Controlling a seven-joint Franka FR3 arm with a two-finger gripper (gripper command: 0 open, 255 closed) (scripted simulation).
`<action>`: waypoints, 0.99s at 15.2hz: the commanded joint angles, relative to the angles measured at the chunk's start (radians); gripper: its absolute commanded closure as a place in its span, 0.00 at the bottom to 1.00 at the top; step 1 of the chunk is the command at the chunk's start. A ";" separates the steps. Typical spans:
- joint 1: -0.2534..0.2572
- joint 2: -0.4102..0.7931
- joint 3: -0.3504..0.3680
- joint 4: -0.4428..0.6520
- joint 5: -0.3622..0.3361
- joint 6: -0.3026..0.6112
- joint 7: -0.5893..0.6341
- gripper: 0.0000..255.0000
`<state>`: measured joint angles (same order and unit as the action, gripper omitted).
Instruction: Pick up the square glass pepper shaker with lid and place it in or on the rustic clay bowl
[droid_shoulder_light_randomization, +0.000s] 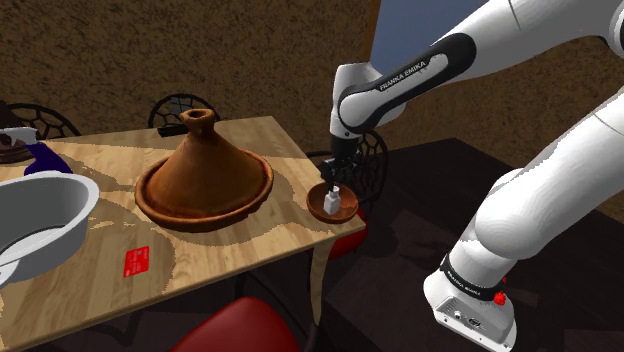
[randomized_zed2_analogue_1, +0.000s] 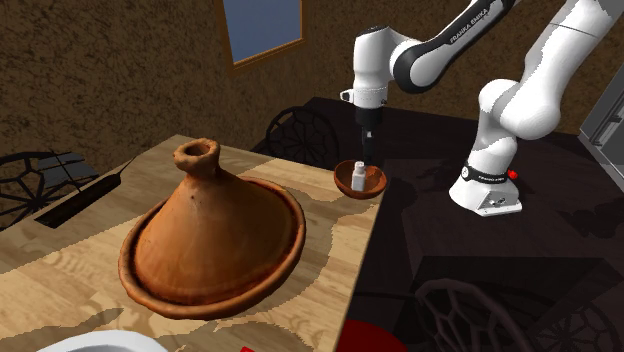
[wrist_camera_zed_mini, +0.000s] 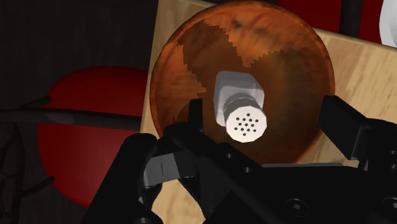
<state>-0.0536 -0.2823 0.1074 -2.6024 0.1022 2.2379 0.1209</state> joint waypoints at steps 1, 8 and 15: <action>0.000 0.000 0.000 0.000 0.000 0.000 0.000 0.00; -0.004 -0.067 -0.008 0.079 -0.006 -0.146 0.001 0.00; -0.004 -0.067 -0.008 0.079 -0.006 -0.146 0.001 0.00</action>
<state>-0.0577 -0.3490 0.0989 -2.5236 0.0957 2.0925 0.1218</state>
